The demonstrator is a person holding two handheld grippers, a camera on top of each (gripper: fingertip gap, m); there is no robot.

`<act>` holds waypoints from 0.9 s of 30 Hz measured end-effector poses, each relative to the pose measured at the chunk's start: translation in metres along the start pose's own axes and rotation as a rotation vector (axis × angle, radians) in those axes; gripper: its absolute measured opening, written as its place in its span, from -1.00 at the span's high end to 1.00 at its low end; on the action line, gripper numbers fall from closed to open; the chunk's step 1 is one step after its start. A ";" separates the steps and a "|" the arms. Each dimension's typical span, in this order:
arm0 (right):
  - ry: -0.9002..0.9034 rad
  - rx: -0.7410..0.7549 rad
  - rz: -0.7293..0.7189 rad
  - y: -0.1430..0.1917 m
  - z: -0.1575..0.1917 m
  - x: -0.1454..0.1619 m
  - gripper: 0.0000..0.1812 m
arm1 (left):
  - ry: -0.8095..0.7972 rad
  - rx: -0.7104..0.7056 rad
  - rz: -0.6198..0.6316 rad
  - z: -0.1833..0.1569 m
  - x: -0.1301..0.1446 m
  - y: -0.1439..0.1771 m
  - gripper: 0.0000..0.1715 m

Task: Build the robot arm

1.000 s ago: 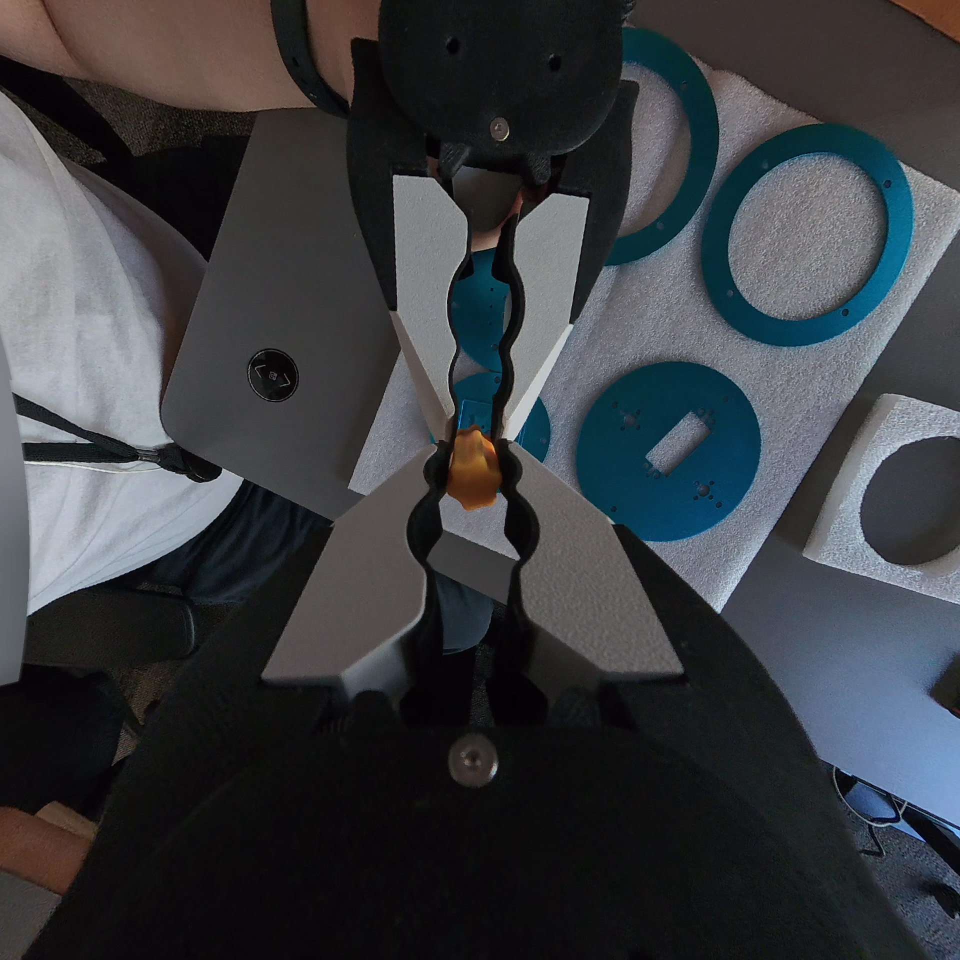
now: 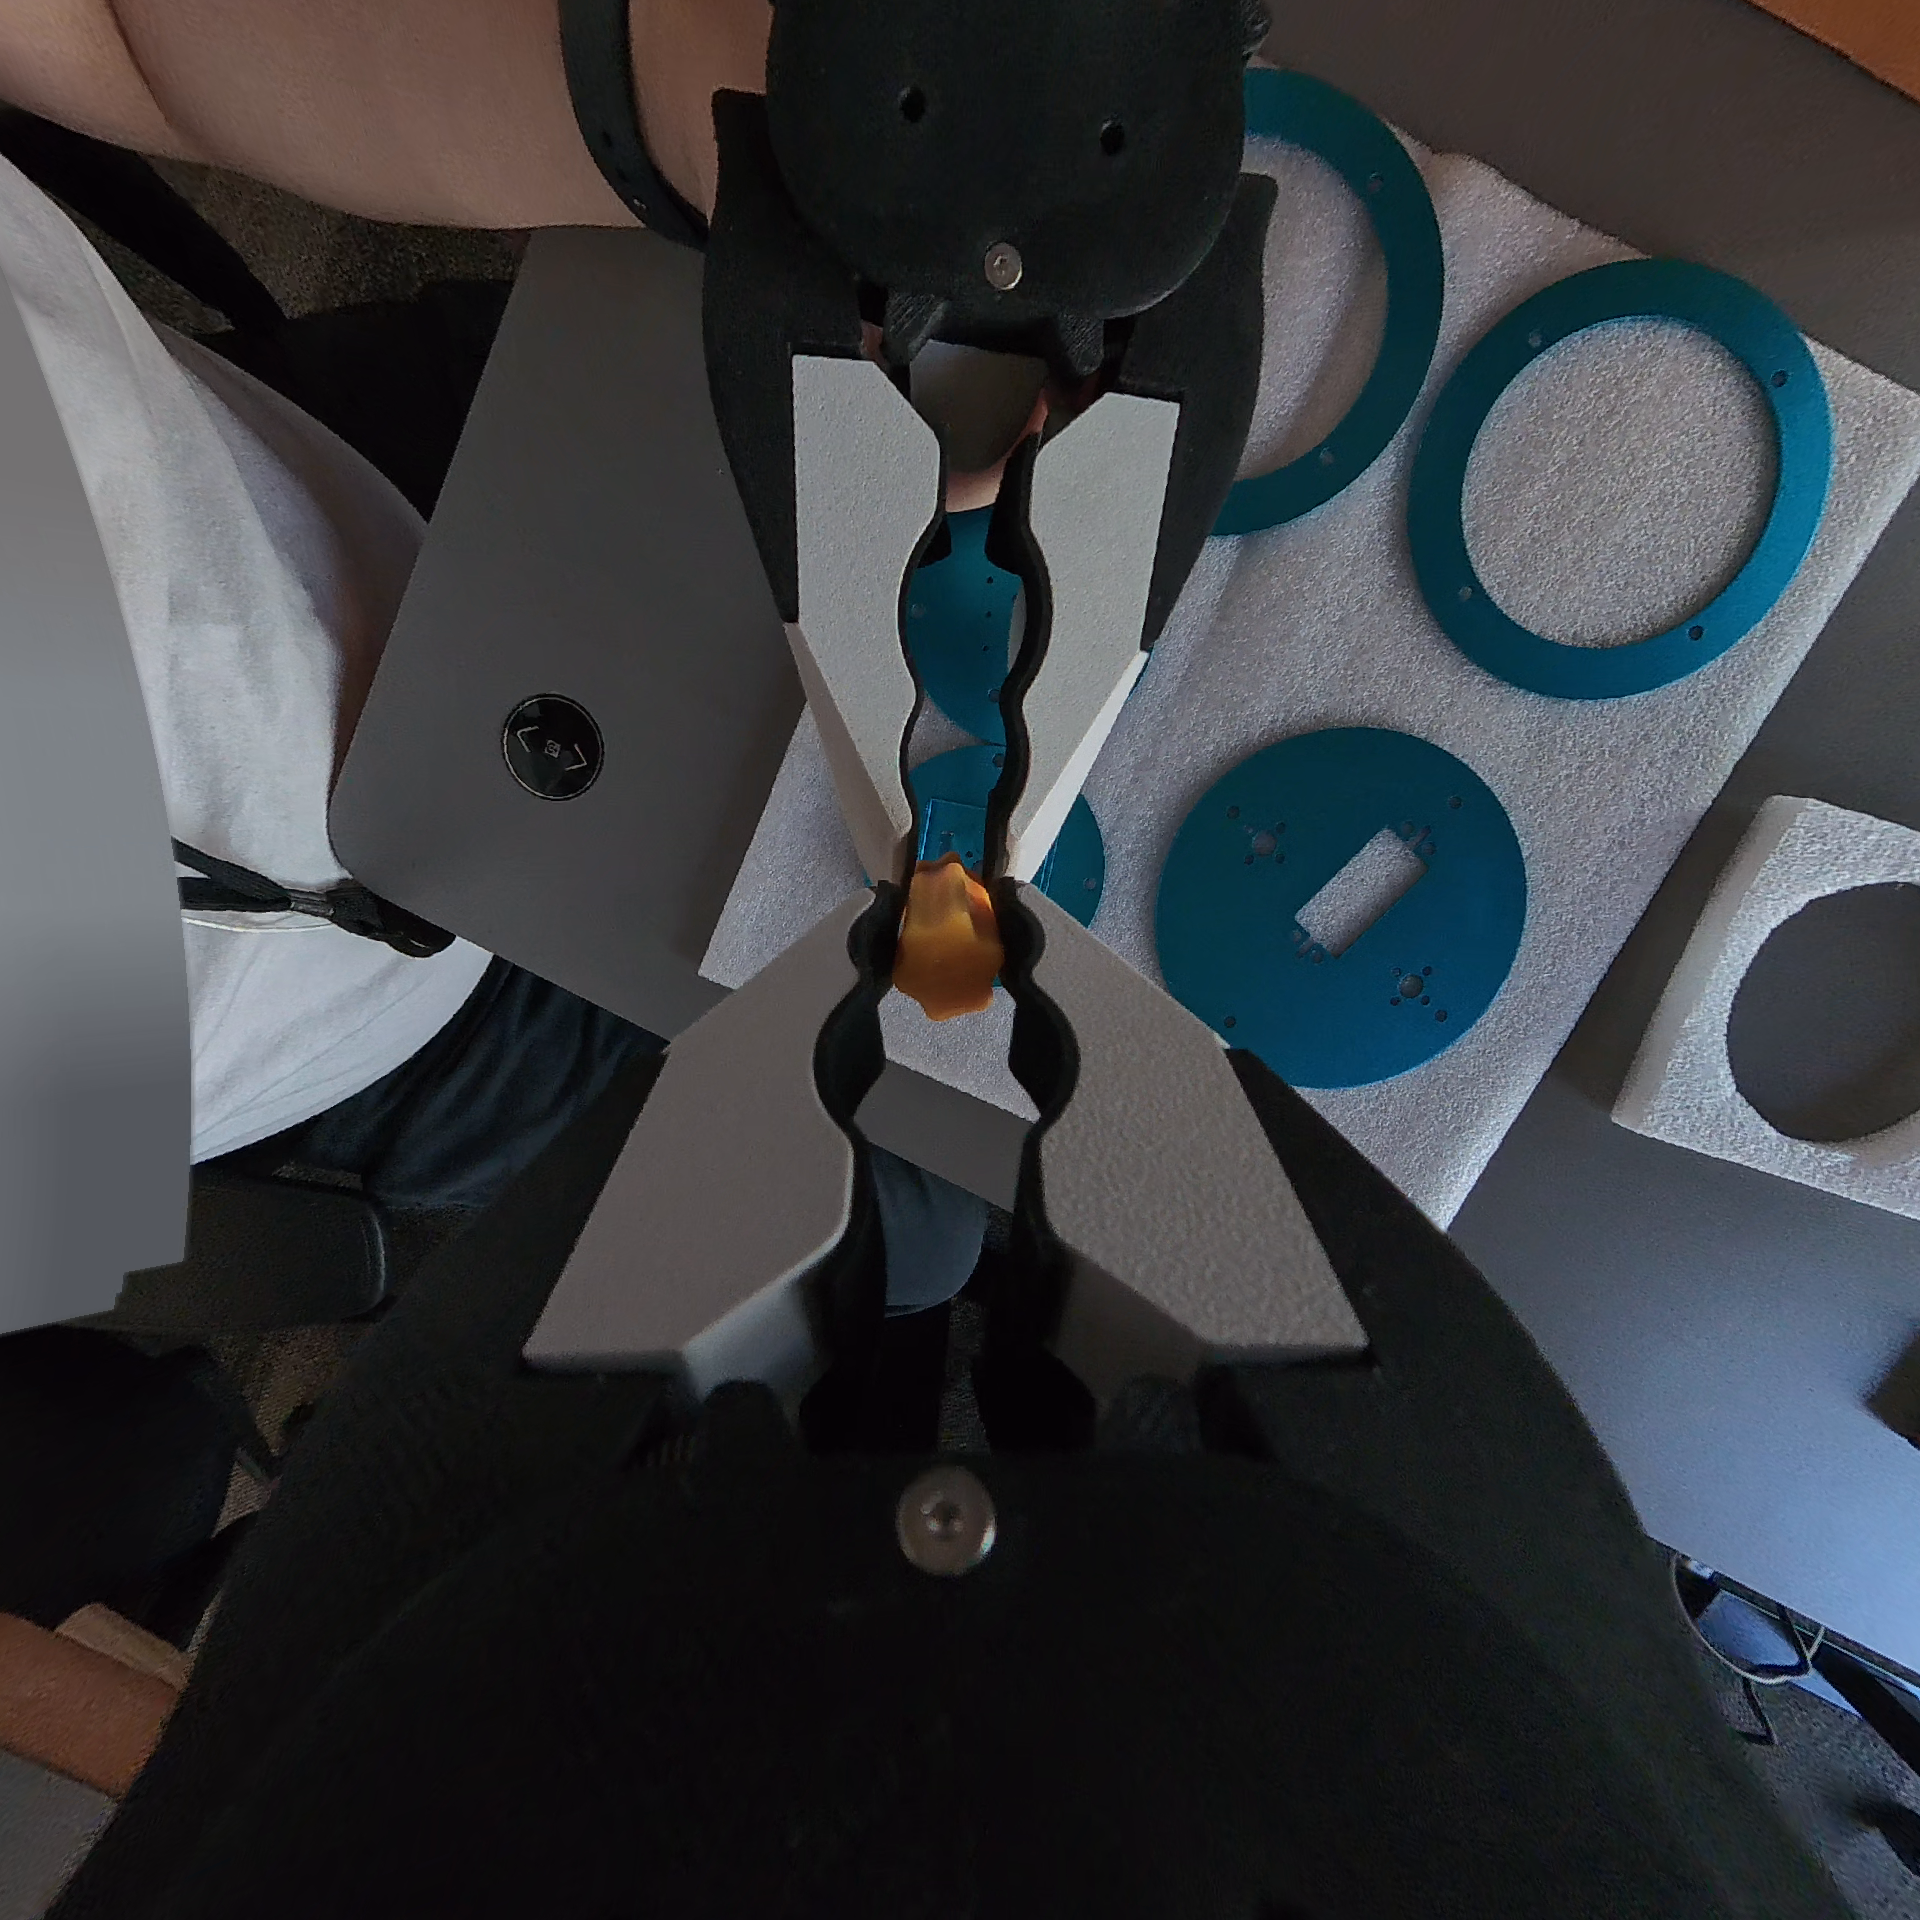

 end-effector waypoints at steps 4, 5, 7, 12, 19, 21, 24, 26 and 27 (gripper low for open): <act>0.043 -0.026 0.002 0.002 0.002 0.000 0.80 | 0.018 0.029 -0.014 -0.002 -0.001 0.000 0.83; 0.055 -0.034 0.002 0.003 0.003 -0.001 0.81 | 0.028 0.039 -0.021 -0.002 -0.002 0.001 0.83; 0.069 -0.043 -0.006 0.006 0.002 -0.003 0.81 | 0.041 0.049 -0.044 -0.001 -0.004 0.003 0.83; 0.105 -0.041 -0.014 0.012 -0.001 -0.007 0.81 | 0.049 0.035 -0.079 0.003 -0.008 0.005 0.78; 0.154 -0.031 0.005 0.010 0.003 -0.006 0.81 | 0.042 0.005 -0.064 0.006 -0.005 0.005 0.64; 0.164 -0.028 0.003 0.011 0.003 -0.007 0.81 | 0.049 0.015 -0.067 0.006 -0.005 0.005 0.65; 0.167 -0.029 0.006 0.011 0.003 -0.007 0.81 | 0.051 0.045 -0.068 0.005 -0.006 0.005 0.75; 0.169 -0.032 0.010 0.010 0.003 -0.007 0.81 | 0.040 0.062 -0.061 0.002 -0.006 0.004 0.82; 0.169 -0.036 0.014 0.009 0.003 -0.006 0.81 | 0.025 0.054 -0.054 0.002 -0.005 0.003 0.82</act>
Point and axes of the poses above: each gripper's, where its closed fingertips meet, y back along the fingers, x out of its underside, z = x × y across the jaws, the point moved 6 cm from there along y, back along the fingers, and after that the axes turned 3 degrees about -y, right-handed, at the moved point
